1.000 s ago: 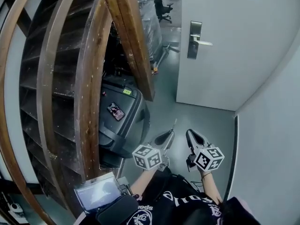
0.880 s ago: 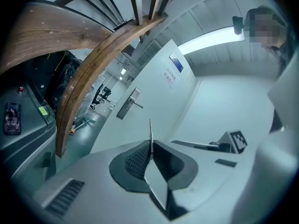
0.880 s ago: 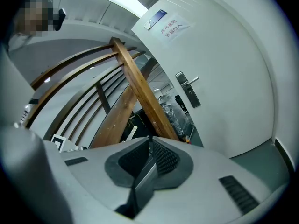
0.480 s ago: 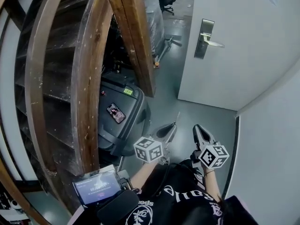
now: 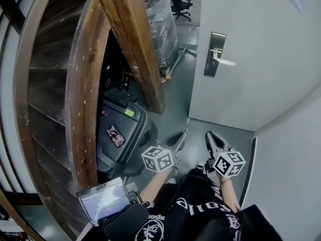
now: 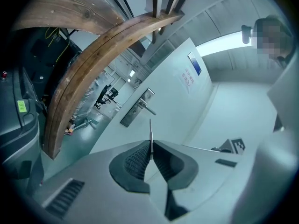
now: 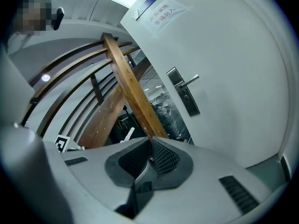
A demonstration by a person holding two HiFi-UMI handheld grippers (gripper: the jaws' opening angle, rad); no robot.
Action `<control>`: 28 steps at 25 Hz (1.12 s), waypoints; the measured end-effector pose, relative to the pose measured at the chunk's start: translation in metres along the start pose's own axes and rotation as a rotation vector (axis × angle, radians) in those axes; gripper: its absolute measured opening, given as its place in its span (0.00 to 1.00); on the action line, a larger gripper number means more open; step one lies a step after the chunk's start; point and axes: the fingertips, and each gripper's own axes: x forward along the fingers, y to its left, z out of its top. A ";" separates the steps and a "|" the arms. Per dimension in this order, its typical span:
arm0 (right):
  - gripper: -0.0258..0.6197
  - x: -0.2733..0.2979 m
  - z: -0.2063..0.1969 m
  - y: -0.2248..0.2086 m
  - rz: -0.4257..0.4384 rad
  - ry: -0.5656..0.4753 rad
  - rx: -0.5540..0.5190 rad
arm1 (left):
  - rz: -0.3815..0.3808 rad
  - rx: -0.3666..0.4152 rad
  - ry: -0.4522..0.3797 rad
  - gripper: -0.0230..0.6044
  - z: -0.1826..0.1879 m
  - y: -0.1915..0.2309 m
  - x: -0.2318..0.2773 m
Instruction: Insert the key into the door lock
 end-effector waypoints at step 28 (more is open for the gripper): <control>0.09 0.084 0.102 -0.153 0.034 0.027 0.008 | -0.142 -0.335 0.077 0.08 0.056 0.049 0.279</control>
